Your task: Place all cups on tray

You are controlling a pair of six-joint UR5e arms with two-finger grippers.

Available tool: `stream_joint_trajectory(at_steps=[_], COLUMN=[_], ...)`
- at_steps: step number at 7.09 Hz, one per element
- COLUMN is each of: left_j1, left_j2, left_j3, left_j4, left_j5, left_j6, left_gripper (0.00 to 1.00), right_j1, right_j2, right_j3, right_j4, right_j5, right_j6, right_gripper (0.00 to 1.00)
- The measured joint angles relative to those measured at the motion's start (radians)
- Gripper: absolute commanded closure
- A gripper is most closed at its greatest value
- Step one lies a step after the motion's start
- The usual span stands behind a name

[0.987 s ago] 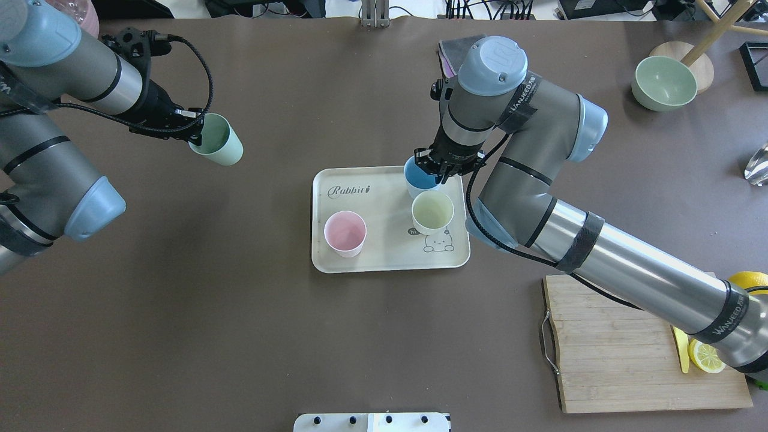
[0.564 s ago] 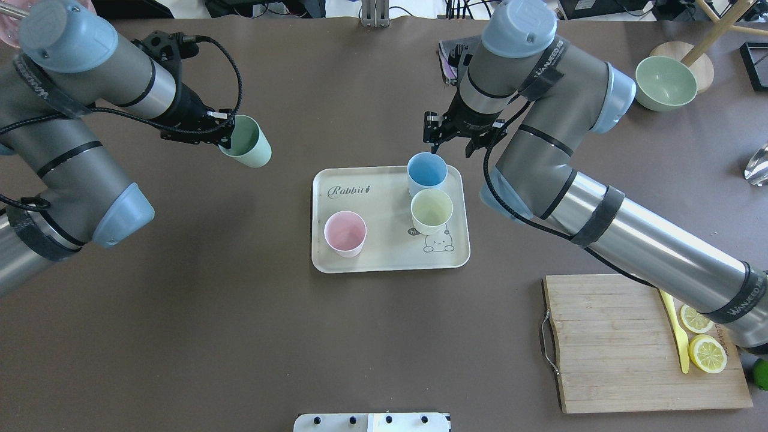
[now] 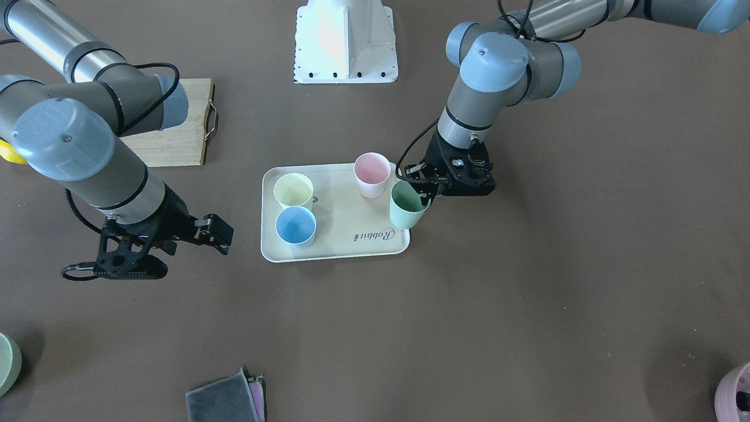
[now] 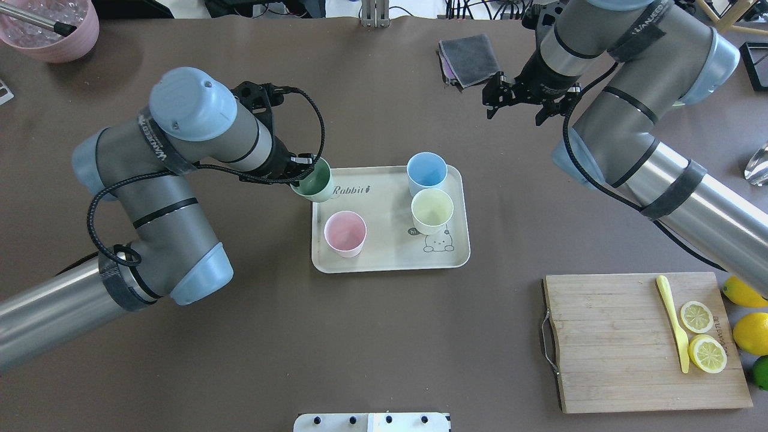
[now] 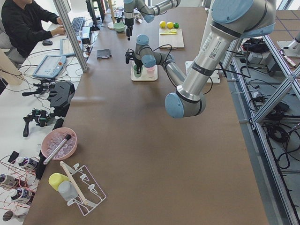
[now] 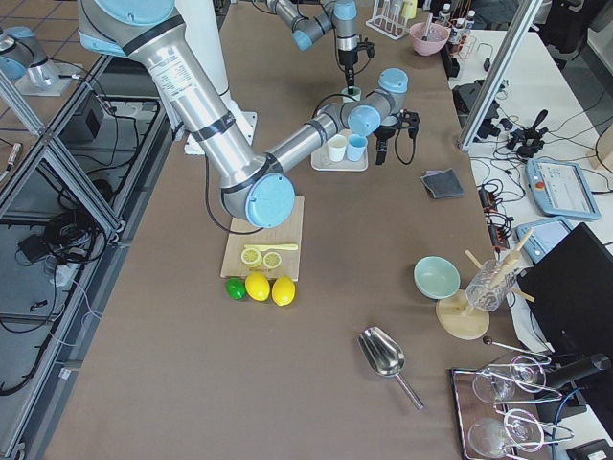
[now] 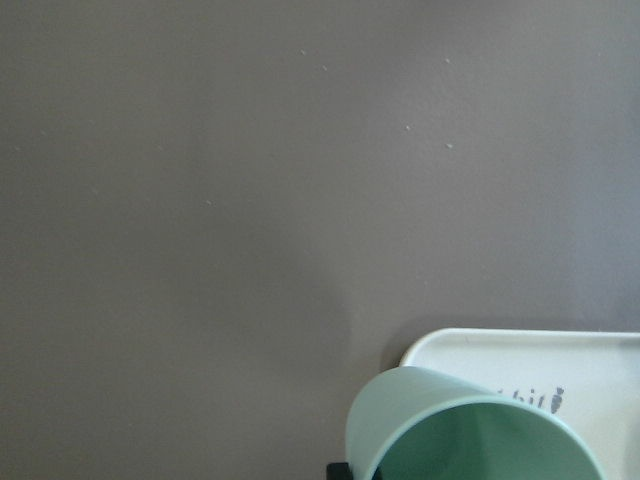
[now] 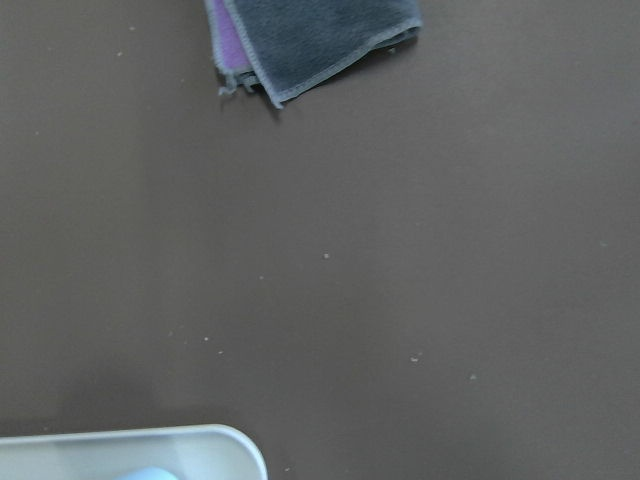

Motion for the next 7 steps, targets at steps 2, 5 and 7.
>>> stream_joint_trajectory(at_steps=[2, 5, 7], left_j1=[0.023, 0.030, 0.028], left_j2=[-0.053, -0.100, -0.088], left_j3=[0.067, 0.137, 0.112], left_j4=[0.001, 0.000, 0.001], left_j5=[0.032, 0.062, 0.085], left_j6=[-0.016, -0.015, -0.002], left_gripper=[1.00, 0.02, 0.02], right_j1=[0.031, 0.067, 0.083], right_j2=[-0.024, -0.101, -0.144], right_j3=[0.009, 0.047, 0.066], right_j4=[0.003, 0.012, 0.006], right_j5=[-0.015, -0.033, -0.038], right_j6=[-0.031, -0.075, -0.082], right_gripper=[0.00, 0.00, 0.00])
